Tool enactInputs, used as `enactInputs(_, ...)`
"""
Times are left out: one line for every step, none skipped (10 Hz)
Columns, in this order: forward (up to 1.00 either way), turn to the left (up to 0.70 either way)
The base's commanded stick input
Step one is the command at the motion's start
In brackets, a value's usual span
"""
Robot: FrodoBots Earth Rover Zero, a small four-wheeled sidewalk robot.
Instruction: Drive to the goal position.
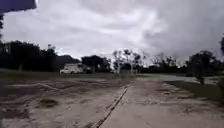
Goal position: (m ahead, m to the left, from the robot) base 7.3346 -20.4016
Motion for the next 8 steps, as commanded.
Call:
enactInputs(0.70, 0.00)
enactInputs(0.70, 0.00)
enactInputs(0.70, 0.00)
enactInputs(0.70, 0.00)
enactInputs(0.70, 0.00)
enactInputs(0.70, -0.24)
enactInputs(0.70, -0.27)
enactInputs(0.70, 0.00)
